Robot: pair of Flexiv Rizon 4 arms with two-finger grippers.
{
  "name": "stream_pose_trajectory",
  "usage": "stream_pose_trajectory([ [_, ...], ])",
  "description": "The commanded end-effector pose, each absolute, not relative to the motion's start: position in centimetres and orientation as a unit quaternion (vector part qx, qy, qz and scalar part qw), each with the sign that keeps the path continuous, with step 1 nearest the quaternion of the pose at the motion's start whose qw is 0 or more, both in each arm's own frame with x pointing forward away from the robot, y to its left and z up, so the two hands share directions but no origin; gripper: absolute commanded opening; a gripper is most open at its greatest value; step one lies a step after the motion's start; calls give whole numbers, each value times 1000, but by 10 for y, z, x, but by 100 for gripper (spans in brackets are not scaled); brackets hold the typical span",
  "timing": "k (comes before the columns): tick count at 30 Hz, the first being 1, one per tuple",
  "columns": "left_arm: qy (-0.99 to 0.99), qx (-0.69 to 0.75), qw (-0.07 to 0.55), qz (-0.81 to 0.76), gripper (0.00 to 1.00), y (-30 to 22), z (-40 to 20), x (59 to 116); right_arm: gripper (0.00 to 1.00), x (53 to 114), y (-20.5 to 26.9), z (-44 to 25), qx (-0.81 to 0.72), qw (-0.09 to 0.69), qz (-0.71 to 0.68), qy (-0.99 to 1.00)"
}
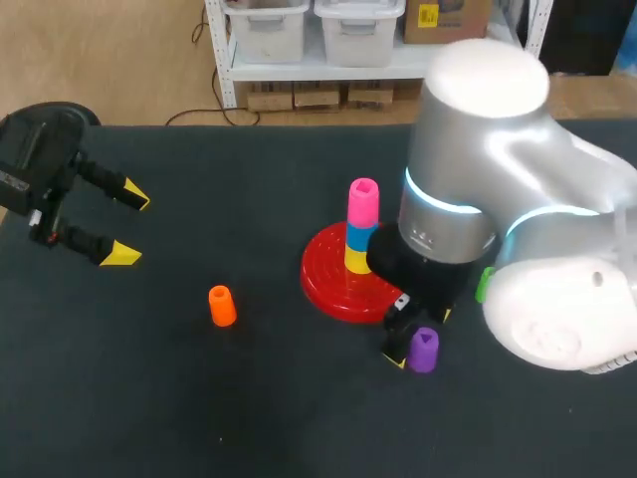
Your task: Pick up and stack the cylinders on the red base in this order: pink,purple,orange,green
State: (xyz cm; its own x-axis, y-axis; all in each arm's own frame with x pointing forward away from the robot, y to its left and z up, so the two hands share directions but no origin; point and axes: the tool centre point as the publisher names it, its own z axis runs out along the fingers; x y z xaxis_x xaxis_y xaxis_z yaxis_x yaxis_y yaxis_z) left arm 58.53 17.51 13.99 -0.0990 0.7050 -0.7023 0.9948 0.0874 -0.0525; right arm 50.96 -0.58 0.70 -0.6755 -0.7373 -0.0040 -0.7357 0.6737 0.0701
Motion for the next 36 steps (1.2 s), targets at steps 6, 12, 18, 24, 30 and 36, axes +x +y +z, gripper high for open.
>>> stream_pose_trajectory([
  [6, 688, 618, 265, -275, 100, 176, 140, 586, 100, 503, -4, 11, 396, 10, -19, -918],
  [12, 688, 618, 265, -275, 100, 176, 140, 586, 100, 500, -11, 14, 386, 6, -13, -923],
  [18, 688, 618, 265, -275, 100, 176, 140, 586, 100, 498, -14, 14, 380, 6, -13, -925],
  [24, 688, 618, 265, -275, 100, 176, 140, 586, 100, 496, -15, 13, 376, 7, -15, -926],
  [30, 688, 618, 265, -275, 100, 176, 140, 586, 100, 497, -14, 12, 378, 8, -18, -926],
  [36, 688, 618, 265, -275, 100, 176, 140, 586, 100, 497, -13, 11, 377, 7, -19, -926],
])
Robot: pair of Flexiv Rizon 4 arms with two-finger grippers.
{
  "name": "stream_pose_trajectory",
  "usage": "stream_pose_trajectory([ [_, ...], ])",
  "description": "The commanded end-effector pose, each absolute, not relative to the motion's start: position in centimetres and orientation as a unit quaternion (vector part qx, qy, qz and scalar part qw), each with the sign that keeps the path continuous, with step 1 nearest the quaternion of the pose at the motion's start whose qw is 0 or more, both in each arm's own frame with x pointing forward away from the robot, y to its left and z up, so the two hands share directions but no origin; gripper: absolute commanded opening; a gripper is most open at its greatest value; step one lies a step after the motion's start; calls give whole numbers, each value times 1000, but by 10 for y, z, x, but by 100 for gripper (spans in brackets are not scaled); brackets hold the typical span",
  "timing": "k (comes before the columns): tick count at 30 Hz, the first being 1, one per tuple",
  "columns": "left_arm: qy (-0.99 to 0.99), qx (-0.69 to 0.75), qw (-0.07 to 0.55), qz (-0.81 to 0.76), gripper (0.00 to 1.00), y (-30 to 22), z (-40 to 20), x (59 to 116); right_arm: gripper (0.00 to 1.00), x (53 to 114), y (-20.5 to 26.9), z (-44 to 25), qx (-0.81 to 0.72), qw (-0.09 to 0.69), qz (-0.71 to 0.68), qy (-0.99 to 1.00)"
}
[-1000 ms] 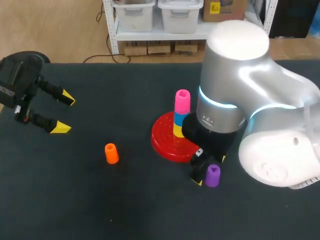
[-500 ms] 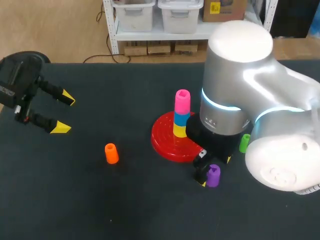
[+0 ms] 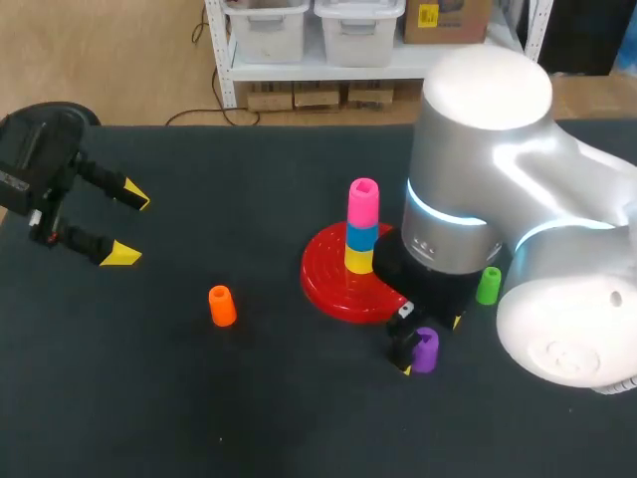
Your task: Pick up and stack the cylinders on the red base in this order: pink,purple,orange,green
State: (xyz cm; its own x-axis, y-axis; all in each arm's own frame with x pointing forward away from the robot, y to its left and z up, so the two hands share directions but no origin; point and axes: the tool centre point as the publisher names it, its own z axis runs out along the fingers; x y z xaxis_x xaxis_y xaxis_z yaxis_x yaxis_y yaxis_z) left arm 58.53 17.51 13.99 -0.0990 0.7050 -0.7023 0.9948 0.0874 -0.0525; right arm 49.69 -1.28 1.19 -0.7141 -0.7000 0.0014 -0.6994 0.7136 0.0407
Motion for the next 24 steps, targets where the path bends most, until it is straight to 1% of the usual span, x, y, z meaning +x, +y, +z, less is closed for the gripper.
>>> stream_pose_trajectory([
  [1, 688, 618, 265, -275, 100, 176, 140, 586, 100, 497, -13, 11, 377, 7, -19, -926],
  [3, 688, 618, 265, -275, 100, 176, 140, 586, 100, 498, -13, 11, 377, 7, -20, -926],
  [4, 688, 618, 265, -275, 100, 176, 140, 586, 60, 498, -13, 11, 376, 7, -20, -926],
  [5, 688, 618, 265, -275, 100, 176, 140, 586, 25, 498, -12, 11, 376, 7, -20, -926],
  [6, 688, 618, 265, -275, 100, 176, 140, 586, 5, 498, -12, 11, 375, 6, -18, -927],
  [7, 688, 618, 265, -275, 100, 176, 140, 586, 0, 498, -12, 11, 375, 6, -18, -927],
  [24, 688, 618, 265, -275, 100, 176, 140, 586, 0, 501, -10, 10, 376, 8, -15, -927],
])
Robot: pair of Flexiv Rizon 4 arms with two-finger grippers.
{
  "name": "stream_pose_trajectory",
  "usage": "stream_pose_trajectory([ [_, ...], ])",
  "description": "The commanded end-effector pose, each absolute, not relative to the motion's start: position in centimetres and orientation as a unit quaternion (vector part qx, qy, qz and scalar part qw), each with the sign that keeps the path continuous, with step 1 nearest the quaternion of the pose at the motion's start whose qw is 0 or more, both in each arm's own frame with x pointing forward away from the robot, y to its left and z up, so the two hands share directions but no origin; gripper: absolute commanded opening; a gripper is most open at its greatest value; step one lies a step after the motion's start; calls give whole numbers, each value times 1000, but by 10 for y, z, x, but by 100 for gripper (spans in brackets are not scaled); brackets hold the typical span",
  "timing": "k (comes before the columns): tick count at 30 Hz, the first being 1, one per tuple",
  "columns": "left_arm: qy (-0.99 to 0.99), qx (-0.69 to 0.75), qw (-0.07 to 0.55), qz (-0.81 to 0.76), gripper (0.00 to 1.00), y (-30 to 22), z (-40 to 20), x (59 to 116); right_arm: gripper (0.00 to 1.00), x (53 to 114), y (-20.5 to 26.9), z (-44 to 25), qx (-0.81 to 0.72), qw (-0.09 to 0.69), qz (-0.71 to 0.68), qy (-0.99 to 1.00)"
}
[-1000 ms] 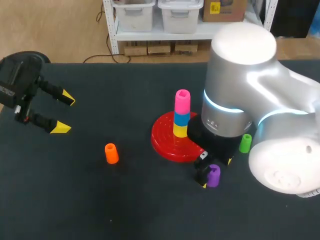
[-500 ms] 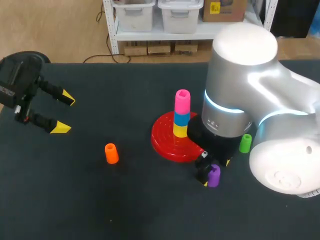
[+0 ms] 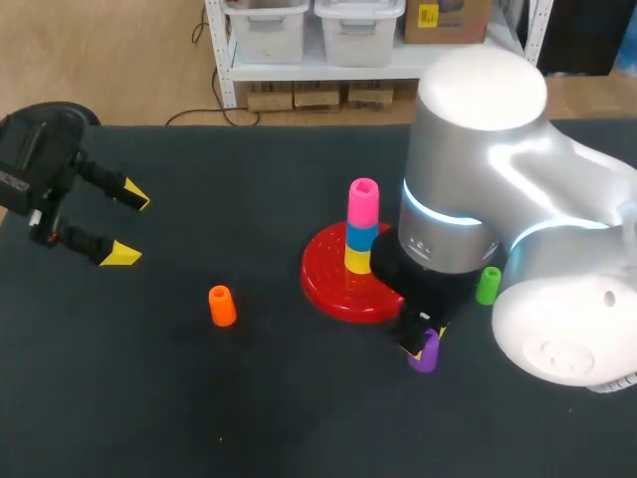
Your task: Pick up and stack the cylinders on the red base in this order: pink,purple,orange,green
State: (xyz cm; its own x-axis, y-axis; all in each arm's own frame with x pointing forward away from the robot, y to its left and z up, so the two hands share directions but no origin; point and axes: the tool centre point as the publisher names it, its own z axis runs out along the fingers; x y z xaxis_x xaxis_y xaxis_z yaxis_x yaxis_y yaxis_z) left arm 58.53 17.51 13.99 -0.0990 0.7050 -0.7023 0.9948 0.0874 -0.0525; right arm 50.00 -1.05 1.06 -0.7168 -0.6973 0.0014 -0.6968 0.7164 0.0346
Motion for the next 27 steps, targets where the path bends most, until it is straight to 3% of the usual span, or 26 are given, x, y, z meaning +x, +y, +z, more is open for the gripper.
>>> stream_pose_trajectory([
  [1, 688, 618, 265, -275, 100, 176, 140, 586, 0, 501, -10, 10, 376, 7, -15, -927],
  [15, 688, 618, 265, -275, 100, 176, 140, 586, 0, 509, -8, 32, 383, -4, -11, -924],
  [27, 688, 618, 265, -275, 100, 176, 140, 586, 0, 541, 3, 109, 405, -37, 12, -913],
])
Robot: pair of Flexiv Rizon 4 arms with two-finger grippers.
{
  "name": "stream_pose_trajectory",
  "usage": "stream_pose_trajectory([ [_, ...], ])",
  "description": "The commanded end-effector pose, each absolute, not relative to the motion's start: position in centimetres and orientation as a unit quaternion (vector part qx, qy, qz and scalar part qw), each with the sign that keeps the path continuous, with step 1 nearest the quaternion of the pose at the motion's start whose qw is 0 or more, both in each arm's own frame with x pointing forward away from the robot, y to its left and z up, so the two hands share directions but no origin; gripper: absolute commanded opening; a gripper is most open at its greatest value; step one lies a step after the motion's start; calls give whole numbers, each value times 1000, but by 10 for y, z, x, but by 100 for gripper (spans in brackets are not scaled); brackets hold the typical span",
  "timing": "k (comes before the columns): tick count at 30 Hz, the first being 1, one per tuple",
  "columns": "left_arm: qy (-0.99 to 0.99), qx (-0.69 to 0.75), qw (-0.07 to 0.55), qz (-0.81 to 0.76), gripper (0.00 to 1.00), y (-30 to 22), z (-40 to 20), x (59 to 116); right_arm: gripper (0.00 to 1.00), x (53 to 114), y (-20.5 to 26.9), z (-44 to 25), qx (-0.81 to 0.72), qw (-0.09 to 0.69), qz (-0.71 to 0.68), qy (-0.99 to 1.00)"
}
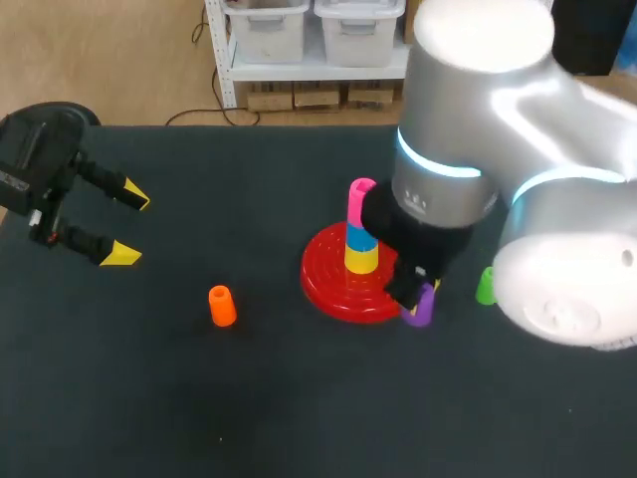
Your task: Pick up and stack the cylinders on the red base in this order: pink,purple,orange,green
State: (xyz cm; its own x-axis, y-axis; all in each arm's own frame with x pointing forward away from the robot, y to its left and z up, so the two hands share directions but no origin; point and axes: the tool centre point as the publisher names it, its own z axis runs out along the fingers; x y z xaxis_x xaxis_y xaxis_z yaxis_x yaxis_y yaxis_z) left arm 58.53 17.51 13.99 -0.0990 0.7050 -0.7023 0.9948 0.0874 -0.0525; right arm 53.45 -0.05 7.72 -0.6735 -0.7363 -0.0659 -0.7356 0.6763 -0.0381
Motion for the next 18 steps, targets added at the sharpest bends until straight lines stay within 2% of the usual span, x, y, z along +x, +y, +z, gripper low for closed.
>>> stream_pose_trajectory([
  [1, 688, 618, 265, -275, 100, 176, 140, 586, 0, 544, 5, 114, -407, 41, -13, 912],
  [9, 688, 618, 265, -275, 100, 176, 140, 586, 0, 584, 26, 170, -423, 58, -49, 903],
  [18, 688, 618, 265, -275, 100, 176, 140, 586, 0, 630, 52, 197, -432, 58, -56, 898],
])
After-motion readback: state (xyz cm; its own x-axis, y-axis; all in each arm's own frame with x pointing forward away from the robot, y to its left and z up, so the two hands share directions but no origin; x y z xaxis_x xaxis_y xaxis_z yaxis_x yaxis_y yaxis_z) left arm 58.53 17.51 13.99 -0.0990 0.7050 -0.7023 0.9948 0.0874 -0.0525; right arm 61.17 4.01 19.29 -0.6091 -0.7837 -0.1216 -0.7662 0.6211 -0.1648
